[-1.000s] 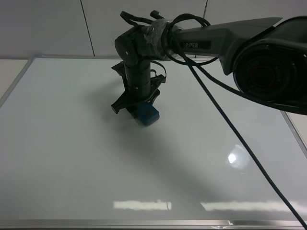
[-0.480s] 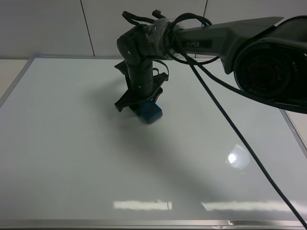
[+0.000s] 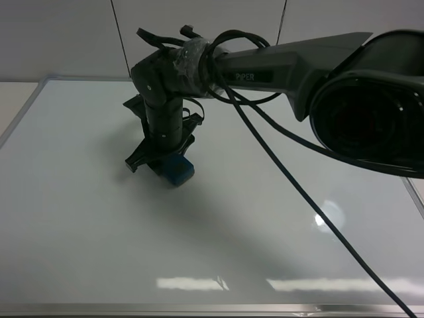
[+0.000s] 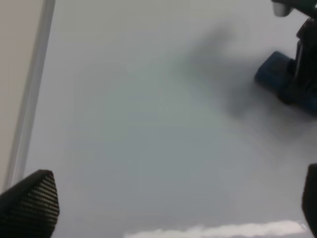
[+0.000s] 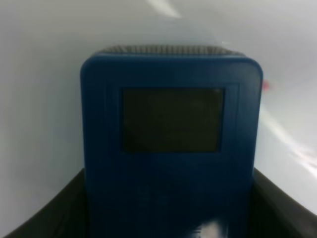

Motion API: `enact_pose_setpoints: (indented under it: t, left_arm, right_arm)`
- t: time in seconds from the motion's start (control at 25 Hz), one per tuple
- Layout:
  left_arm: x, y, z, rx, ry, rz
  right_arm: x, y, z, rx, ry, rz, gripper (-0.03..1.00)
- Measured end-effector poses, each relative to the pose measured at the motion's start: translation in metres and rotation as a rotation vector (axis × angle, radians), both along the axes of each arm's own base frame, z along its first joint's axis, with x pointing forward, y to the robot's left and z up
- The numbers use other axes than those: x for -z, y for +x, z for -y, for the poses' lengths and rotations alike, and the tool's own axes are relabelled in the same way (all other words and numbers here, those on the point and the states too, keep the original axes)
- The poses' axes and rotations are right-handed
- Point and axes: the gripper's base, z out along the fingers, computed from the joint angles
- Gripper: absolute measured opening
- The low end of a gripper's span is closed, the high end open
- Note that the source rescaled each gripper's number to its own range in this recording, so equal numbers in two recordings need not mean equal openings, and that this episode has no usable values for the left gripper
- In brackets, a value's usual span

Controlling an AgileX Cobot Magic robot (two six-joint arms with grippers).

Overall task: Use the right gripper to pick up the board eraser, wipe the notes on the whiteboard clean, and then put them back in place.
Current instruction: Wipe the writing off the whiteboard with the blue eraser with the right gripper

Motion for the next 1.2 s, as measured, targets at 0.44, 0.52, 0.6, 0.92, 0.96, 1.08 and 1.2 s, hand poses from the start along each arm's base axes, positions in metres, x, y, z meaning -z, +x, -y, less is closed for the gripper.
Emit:
enact_pose_setpoints:
  t: [0.44,0.52,0.6,0.92,0.96,1.08,1.2]
  left_arm:
    - [0.000,0.000,0.000,0.000,0.000,0.000]
    - [0.000,0.000,0.000,0.000,0.000,0.000]
    - [0.000,0.000,0.000,0.000,0.000,0.000]
    - [0.000,0.000,0.000,0.000,0.000,0.000]
    - [0.000,0.000,0.000,0.000,0.000,0.000]
    - [0.000,0.000,0.000,0.000,0.000,0.000]
    - [0.000,0.000,0.000,0.000,0.000,0.000]
  right_arm:
    - [0.001,-0.011,-0.011,-0.009,0.036,-0.009,0.04]
    - [0.001,-0.010,-0.010,0.013,0.031,-0.001,0.04]
    - [0.000,-0.006,-0.008,0.035,0.015,0.025,0.04]
    - [0.001,0.031,0.025,0.190,0.027,0.012,0.04]
    - [0.001,0.036,0.030,0.209,0.031,0.009,0.04]
    - [0.001,0.050,0.045,0.260,0.035,0.003,0.04]
    - [0.001,0.063,0.060,0.316,0.032,-0.002,0.04]
